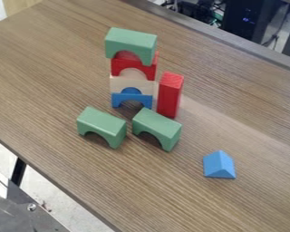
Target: Put blue triangle on top of the red block
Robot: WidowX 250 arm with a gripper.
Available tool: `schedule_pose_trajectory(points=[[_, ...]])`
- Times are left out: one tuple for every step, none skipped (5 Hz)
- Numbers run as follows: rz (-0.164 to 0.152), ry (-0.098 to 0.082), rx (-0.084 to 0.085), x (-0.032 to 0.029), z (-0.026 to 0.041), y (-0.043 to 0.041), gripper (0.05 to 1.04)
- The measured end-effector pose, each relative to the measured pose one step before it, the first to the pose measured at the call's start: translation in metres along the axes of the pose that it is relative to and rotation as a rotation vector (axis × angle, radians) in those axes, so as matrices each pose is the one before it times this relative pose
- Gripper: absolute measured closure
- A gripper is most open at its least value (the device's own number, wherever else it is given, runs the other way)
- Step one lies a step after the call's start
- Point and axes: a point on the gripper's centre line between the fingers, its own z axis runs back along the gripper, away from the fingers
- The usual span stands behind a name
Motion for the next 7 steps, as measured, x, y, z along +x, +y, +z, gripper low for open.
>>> schedule_pose_trajectory(points=[[-0.002, -0.0086, 0.0326, -0.00014, -0.00735, 0.00339, 0.083], [0.0316, -0.0366, 0.0844, -0.03906, -0.0081, 0.01151, 0.083], [-0.0412, -0.0504, 0.0176, -0.02781, -0.00743, 0.00657, 0.083], [-0.0446, -0.0263, 0.0479, -0.02677, -0.01548, 0.00592, 0.083], [0.0089, -0.0069, 0.0455, -0.01758, -0.01746, 0.01033, 0.083], [0.0338, 0.0069, 0.0553, -0.01251, -0.02769, 0.02071, 0.083], [0.0556, -0.0196, 0.0161, -0.00529, -0.0322, 0.01991, 0.083]])
